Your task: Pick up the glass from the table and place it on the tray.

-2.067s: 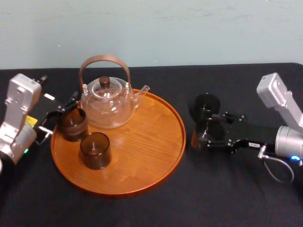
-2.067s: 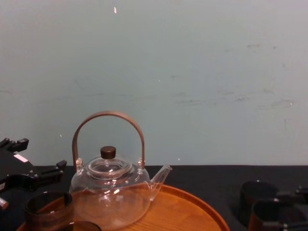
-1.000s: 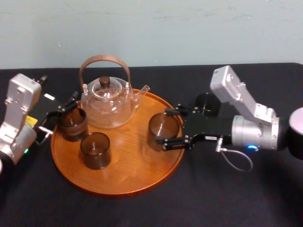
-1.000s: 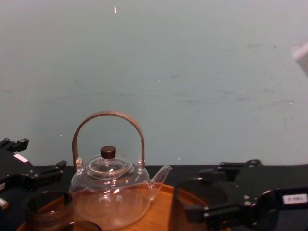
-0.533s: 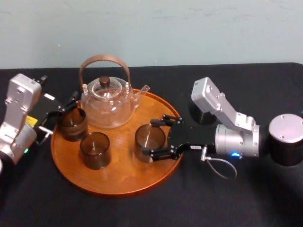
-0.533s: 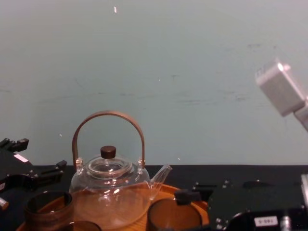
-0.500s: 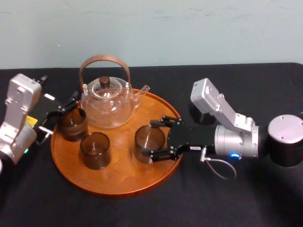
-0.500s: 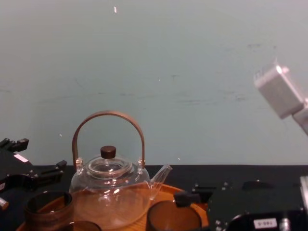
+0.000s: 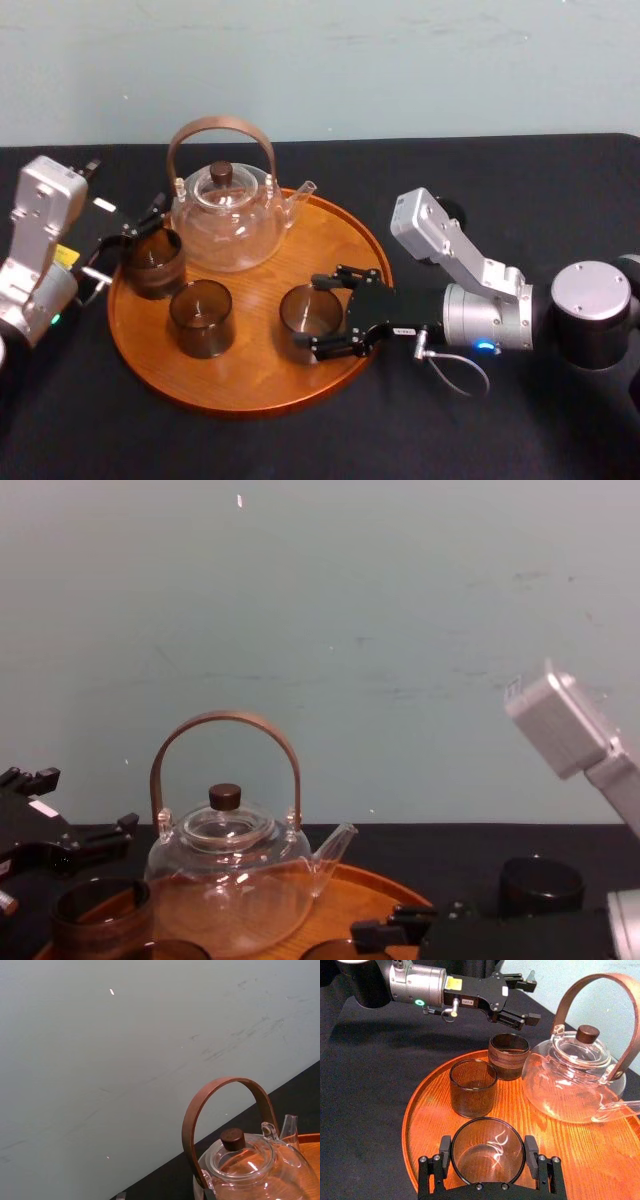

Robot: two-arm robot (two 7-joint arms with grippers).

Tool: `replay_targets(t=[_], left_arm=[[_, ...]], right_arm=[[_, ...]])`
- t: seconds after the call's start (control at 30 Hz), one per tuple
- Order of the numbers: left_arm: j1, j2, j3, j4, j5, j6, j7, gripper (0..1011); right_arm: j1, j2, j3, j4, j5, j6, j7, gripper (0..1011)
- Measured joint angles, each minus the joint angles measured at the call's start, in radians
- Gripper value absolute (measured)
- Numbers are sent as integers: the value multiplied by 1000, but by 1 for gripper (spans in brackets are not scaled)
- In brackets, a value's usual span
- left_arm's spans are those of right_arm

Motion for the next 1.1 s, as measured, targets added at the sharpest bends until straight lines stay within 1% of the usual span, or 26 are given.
replay_targets(t=[0.47, 0.83, 0.93, 1.0, 1.1], left_arm=[[0, 0, 0, 0, 0, 0, 0, 1001], [0, 0, 0, 0, 0, 0, 0, 1001], [0, 0, 0, 0, 0, 0, 0, 1001], [0, 0, 0, 0, 0, 0, 0, 1001], [0, 0, 0, 0, 0, 0, 0, 1001]], right_arm=[[-5, -12, -4, 16, -19, 0, -17, 900], [-5, -12, -4, 16, -18, 1, -16, 900], [-5, -12, -4, 16, -18, 1, -16, 930], [-5, -12, -4, 16, -17, 2, -16, 1000], [-5, -12, -4, 16, -17, 2, -15, 1002]])
